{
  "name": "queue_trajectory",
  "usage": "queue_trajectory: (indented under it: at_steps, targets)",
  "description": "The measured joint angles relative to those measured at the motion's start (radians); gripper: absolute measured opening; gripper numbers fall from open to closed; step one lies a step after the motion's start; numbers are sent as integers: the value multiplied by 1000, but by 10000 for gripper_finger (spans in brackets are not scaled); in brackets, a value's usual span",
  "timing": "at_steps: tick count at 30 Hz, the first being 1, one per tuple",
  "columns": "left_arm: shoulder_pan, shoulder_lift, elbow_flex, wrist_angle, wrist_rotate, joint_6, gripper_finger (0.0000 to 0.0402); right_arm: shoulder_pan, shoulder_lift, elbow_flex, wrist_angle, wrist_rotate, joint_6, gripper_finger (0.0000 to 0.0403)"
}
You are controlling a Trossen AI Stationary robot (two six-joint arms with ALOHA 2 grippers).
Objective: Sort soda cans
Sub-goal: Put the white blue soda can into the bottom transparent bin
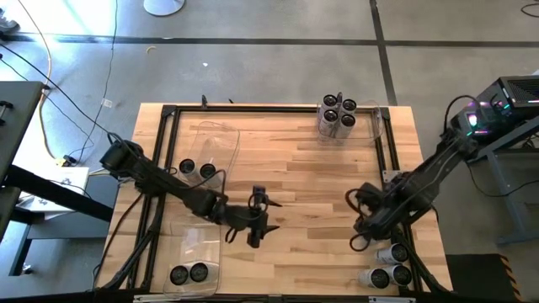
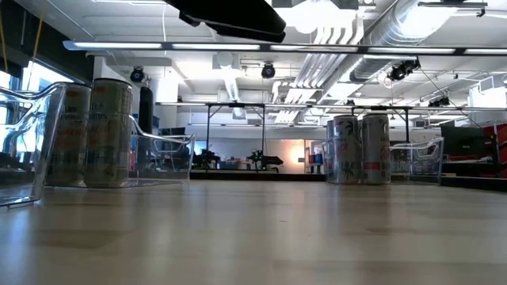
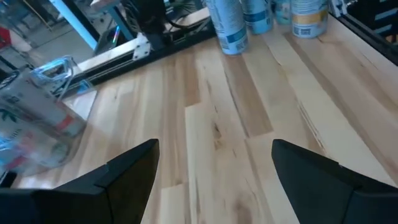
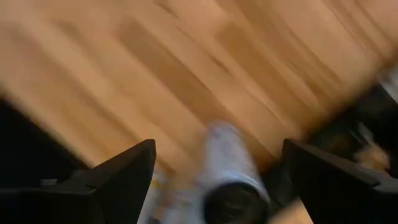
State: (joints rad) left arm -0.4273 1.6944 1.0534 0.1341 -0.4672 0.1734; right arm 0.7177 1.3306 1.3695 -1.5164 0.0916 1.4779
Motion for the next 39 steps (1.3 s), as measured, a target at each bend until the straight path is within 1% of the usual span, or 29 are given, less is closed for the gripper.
queue_trajectory:
  at_steps: [3,5,9,12,16,22,30,39]
  targets:
    - [1,1,0,0,15,0,304,25,6,-79,-62,-113,87,346]
    - [1,1,0,-2,15,-2,304,46,-3,-126,-49,-149,125,346]
    - [1,1,0,-3,17,-11,304,88,-9,-178,-37,-151,196,346]
    - [1,1,0,-2,17,-15,304,115,-8,-190,-5,-160,232,346]
    - [2,1,0,-1,17,-31,304,148,-8,-190,42,-126,257,346]
    - [3,1,0,-1,17,-33,304,170,-16,-190,56,-129,276,346]
    - [3,1,0,-1,17,-33,304,211,-19,-190,139,-130,378,346]
    - [3,1,0,-3,17,-41,304,222,5,-190,117,-154,384,346]
